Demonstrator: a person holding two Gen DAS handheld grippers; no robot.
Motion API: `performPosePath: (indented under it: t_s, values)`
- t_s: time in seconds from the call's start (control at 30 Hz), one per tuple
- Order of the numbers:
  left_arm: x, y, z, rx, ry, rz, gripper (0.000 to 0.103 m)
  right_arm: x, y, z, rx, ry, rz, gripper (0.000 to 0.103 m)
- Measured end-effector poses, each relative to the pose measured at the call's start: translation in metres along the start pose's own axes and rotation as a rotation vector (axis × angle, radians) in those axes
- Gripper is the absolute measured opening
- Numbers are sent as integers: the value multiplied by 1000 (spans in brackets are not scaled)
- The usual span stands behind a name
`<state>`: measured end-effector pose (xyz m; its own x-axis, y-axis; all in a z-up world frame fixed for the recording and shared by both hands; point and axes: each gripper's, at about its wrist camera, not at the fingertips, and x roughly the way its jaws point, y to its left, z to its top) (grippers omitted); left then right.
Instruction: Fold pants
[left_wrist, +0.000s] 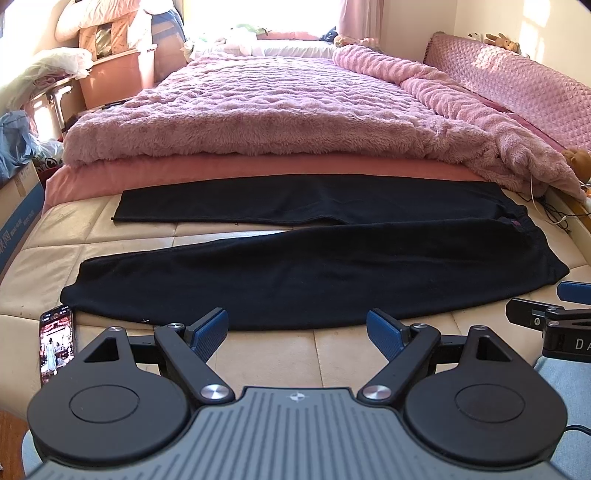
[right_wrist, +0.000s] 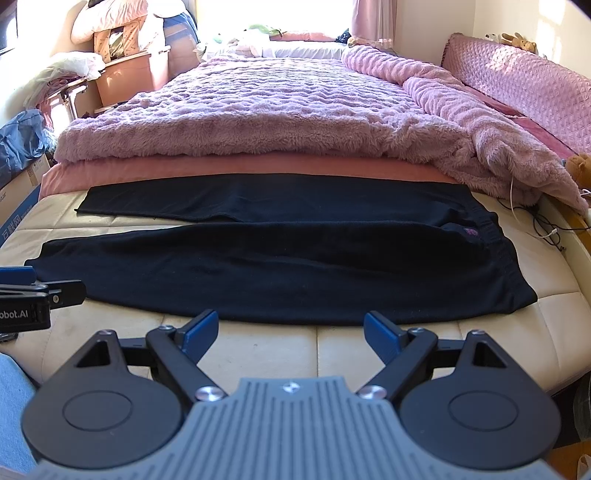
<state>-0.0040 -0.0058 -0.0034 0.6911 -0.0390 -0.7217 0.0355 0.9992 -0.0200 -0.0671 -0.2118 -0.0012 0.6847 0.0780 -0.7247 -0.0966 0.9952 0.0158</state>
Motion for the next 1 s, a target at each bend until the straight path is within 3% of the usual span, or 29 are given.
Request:
performPosePath:
  t_s: [0.4, 0.7, 0.8, 0.87, 0.93, 1.0]
  values:
    - [9, 0, -4, 13, 14, -1, 99, 11, -9, -1, 22, 27, 14, 82]
    - [39, 25, -7, 103, 28, -8, 77, 22, -67, 5, -6, -125, 2, 82]
    - [48, 30, -11, 180, 32, 0, 77, 39, -94, 10, -50, -91, -21, 82]
    - [54, 29, -16, 268, 37, 6, 75, 53, -111, 11, -73, -43, -13, 78]
    - [60, 28, -22, 351, 40, 20, 73, 67, -129, 11, -91, 10, -22, 57]
    - [67, 28, -26, 409, 51, 44, 72, 80, -145, 9, -128, 53, -37, 47]
